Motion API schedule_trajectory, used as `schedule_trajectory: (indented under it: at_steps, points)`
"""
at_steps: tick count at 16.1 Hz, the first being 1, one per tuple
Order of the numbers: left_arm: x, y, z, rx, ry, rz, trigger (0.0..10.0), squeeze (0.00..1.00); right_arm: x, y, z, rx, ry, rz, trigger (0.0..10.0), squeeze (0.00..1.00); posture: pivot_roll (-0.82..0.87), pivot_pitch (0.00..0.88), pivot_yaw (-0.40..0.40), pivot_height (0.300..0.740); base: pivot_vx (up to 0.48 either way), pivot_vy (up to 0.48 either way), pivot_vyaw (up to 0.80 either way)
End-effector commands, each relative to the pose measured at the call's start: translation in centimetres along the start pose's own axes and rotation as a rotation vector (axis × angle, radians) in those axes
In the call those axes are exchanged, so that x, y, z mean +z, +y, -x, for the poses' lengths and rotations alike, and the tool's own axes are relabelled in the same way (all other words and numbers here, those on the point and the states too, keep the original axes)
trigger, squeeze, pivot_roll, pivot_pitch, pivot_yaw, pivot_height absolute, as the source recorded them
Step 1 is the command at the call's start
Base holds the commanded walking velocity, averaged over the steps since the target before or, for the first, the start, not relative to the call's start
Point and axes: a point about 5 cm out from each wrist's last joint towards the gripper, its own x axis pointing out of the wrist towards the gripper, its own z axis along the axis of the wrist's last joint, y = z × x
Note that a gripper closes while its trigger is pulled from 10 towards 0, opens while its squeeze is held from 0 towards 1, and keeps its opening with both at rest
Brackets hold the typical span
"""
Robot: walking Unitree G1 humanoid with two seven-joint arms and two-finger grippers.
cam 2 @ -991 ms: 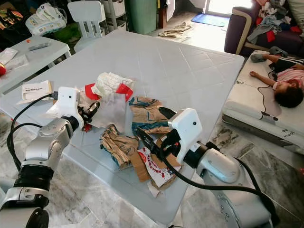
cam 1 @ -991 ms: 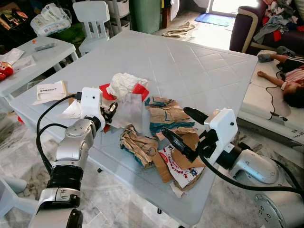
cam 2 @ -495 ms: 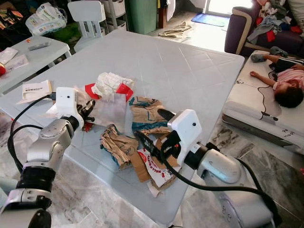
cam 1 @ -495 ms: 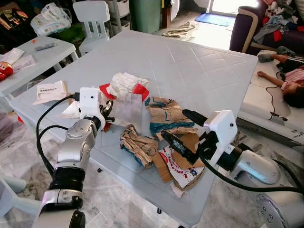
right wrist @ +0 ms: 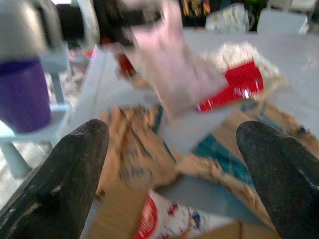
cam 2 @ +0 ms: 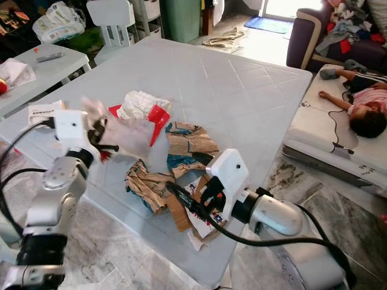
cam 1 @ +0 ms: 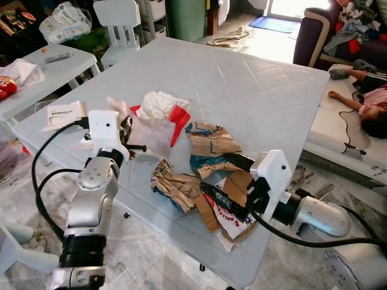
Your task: Picking trash to rubbish bin
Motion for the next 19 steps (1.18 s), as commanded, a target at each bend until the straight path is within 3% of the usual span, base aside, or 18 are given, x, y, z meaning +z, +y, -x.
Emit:
schedule_trajectory:
  at_steps: [1, 3, 6, 7, 8, 11, 16, 19]
  points:
    - [1.0, 0.2, 0.5, 0.006, -0.051, -0.011, 0.0, 0.00, -0.3, -0.5, -0.3, -0.032, 0.022, 0.021, 10.0, 0.00, -0.04, 0.094, 0.024, 0.740, 0.000, 0.000, 0.00]
    - [1.3, -0.1, 1.2, -0.018, -0.091, 0.020, 0.0, 0.00, -0.6, -1.4, -0.8, -0.107, 0.028, 0.032, 10.0, 0.00, -0.03, 0.090, 0.026, 0.740, 0.000, 0.000, 0.00]
    - [0.7, -0.3, 1.0, -0.044, -0.074, 0.052, 0.0, 0.00, -0.5, -1.6, -1.1, -0.125, 0.022, 0.036, 10.0, 0.00, -0.03, 0.086, 0.030, 0.740, 0.000, 0.000, 0.00]
    - [0.4, -0.6, 0.7, -0.059, -0.062, 0.046, 1.0, 0.00, -0.6, -1.5, -1.1, -0.126, 0.024, 0.044, 10.0, 0.00, -0.05, 0.088, 0.036, 0.740, 0.000, 0.000, 0.00]
    - [0.5, -0.8, 0.6, -0.062, -0.071, 0.054, 0.0, 0.00, -0.6, -1.6, -0.9, -0.133, 0.026, 0.048, 10.0, 0.00, -0.05, 0.088, 0.039, 0.740, 0.000, 0.000, 0.00]
    - [2.6, -0.9, 0.1, -0.064, -0.190, 0.049, 0.0, 0.00, -0.6, -1.8, -0.7, -0.180, 0.015, 0.051, 10.0, 0.00, -0.06, 0.088, 0.043, 0.740, 0.000, 0.000, 0.00]
    - [6.2, -3.1, -0.1, -0.178, -0.374, 0.025, 0.0, 0.00, -0.4, -1.8, -1.1, -0.204, -0.007, 0.058, 10.0, 0.00, -0.05, 0.078, 0.036, 0.740, 0.000, 0.000, 0.00]
    - [6.6, -3.9, -0.1, -0.280, -0.367, 0.062, 0.0, 0.00, -0.5, -2.0, -1.1, -0.206, -0.001, 0.061, 10.0, 0.00, -0.05, 0.080, 0.034, 0.740, 0.000, 0.000, 0.00]
